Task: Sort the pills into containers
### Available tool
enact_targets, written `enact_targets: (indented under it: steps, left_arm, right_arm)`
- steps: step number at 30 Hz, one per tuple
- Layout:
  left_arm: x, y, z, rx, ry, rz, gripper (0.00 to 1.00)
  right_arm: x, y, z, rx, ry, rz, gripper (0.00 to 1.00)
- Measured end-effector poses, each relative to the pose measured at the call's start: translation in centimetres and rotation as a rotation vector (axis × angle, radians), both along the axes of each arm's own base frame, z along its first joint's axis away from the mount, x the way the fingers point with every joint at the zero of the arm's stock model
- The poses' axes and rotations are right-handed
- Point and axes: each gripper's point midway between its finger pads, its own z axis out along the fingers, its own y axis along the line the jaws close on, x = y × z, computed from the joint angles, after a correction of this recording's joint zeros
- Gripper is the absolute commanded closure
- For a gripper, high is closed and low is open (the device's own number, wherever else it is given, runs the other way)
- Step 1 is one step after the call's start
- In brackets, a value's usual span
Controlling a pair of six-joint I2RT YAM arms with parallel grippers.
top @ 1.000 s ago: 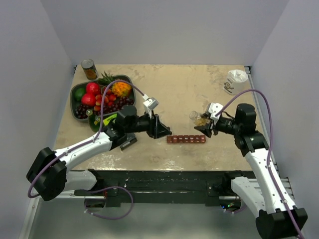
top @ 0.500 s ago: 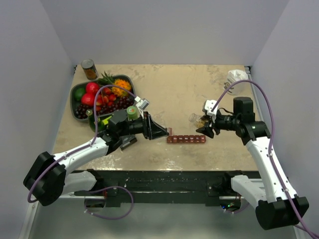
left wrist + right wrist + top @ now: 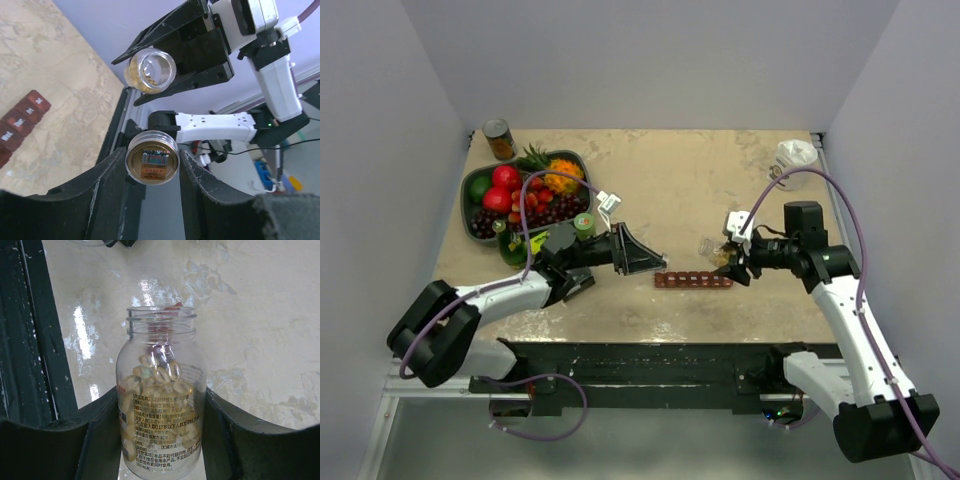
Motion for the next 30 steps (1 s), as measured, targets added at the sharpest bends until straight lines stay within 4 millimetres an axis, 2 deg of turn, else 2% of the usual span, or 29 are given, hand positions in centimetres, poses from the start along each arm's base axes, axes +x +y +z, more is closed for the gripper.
enact_targets:
  steps: [10, 16, 30]
  left_arm:
    - [0.8, -2.5, -1.6, -0.072, 0.155, -0.077, 0.86]
    - [0.9, -4.4, -0.8, -0.106, 0.163, -0.125, 0.87]
    - [2.2, -6.3, -0.5, -0.095, 0.159, -0.103, 0.87]
  right_arm:
    - [-0.4, 0.6, -0.6, -0.01, 0.02, 0.038, 1.0]
    - [-0.8, 1.3, -1.0, -0.015, 0.037, 0.071, 1.0]
    - [-1.1, 1.5, -1.9, -0.057, 0.064, 0.069, 1.0]
